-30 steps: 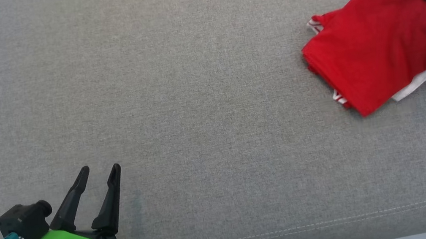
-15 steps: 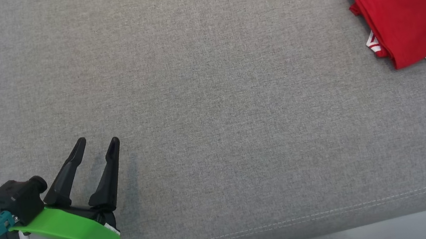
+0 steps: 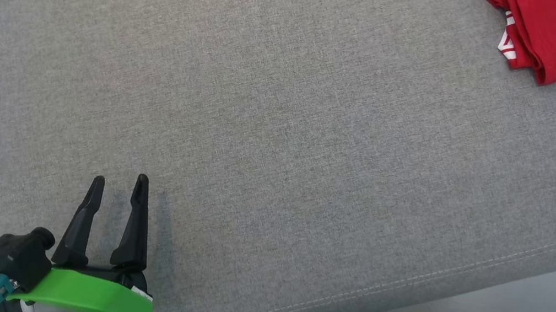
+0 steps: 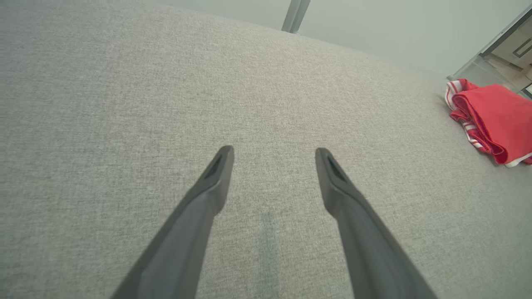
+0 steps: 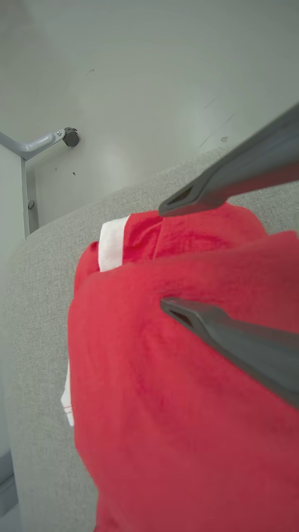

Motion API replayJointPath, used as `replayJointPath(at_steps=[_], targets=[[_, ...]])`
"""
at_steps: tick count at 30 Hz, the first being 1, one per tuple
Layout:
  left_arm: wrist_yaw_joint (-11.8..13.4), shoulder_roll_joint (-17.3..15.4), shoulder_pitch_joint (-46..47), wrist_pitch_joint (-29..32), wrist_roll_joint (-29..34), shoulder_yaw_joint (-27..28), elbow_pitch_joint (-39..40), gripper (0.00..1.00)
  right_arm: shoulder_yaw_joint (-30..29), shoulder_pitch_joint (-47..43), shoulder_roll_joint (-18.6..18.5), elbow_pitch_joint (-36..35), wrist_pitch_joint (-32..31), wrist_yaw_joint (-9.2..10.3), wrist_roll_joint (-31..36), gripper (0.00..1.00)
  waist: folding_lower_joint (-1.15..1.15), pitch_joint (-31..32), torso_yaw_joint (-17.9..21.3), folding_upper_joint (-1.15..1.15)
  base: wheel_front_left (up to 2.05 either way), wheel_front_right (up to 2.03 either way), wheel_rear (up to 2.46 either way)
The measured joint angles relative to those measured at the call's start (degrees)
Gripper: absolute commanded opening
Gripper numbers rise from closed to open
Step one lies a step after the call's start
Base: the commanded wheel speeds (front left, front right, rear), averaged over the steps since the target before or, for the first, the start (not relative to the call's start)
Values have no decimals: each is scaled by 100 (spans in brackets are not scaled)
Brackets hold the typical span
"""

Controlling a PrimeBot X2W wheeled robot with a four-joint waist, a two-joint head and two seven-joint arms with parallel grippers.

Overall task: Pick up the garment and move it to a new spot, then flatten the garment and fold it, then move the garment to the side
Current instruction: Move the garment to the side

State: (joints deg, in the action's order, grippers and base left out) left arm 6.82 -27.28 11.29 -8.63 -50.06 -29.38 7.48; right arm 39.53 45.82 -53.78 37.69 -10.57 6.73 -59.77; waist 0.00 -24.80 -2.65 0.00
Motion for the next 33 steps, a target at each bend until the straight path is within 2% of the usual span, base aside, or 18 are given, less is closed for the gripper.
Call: replayJointPath(at_steps=[10,19,23,30,33], targets=[[1,42,1,-59,2,55,-132,100,57,-261,414,497,612,37,288,100,0,205,78,0,0,0,0],[1,226,-9,-355,176,162,-648,100,-40,-315,660,16,2118,37,738,100,0,718,113,0,0,0,0],[2,191,-142,-416,433,309,-1024,100,-9,-634,965,-240,2595,38,806,100,0,998,124,0,0,0,0],[3,120,-634,-556,1137,802,-1772,100,88,-1544,1513,-337,2588,42,1166,100,0,1530,165,0,0,0,0],[3,172,-873,-560,1228,1006,-1940,100,88,-1894,1798,-389,2564,43,1321,100,0,1749,197,0,0,0,0]])
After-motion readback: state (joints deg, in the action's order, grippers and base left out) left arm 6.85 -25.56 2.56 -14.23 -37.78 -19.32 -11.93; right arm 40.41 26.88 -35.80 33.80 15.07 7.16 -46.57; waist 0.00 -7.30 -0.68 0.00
